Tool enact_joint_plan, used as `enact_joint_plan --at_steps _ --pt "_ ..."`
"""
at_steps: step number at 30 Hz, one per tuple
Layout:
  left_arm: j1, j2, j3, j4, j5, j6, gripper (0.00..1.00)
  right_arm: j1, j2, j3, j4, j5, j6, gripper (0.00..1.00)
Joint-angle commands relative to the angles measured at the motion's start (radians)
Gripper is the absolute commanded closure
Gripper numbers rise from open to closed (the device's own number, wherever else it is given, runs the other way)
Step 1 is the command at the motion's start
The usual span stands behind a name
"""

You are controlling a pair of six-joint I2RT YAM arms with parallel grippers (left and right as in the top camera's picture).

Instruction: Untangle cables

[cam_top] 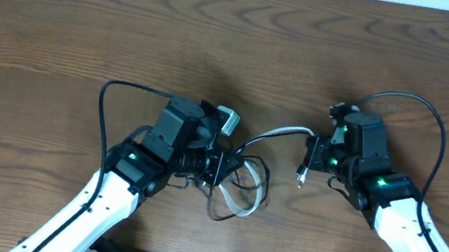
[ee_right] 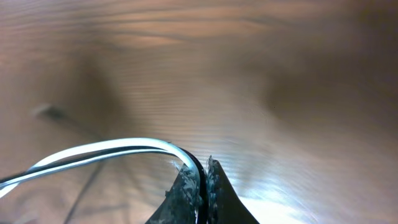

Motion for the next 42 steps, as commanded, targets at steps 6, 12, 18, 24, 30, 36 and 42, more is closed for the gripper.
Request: enact_joint_plan --at_steps 6,12,18,24,30,36,42 --pt "0.075 -0.016 0.014 0.01 -0.008 0.017 0.67 -0.027 0.002 -0.003 -0.099 0.313 0.265 0.99" --pt "0.2 -0.054 0.014 0.013 -0.008 0.016 0.71 -0.053 0.002 -0.003 -0.104 0.306 0.325 0.99" --pt "0.298 -0.1 0.014 0.034 0.015 0.015 0.68 -0.071 0.002 -0.003 -0.087 0.27 0.308 0.99" --pt "0.293 -0.089 0.014 0.032 0.053 0.015 0.38 -0.067 0.002 -0.003 0.243 -0.414 -0.148 0.99" --pt "0.269 -0.065 0.014 0.034 0.055 0.015 0.38 -0.027 0.002 -0.003 0.59 -0.898 -0.233 0.99" --pt "0.208 -0.061 0.014 0.142 0.149 0.077 0.18 -0.003 0.002 -0.003 0.678 -0.945 -0.217 0.99" --pt "0.158 -0.053 0.014 0.22 0.06 0.121 0.17 -0.001 0.002 -0.003 0.711 -1.001 -0.175 0.99"
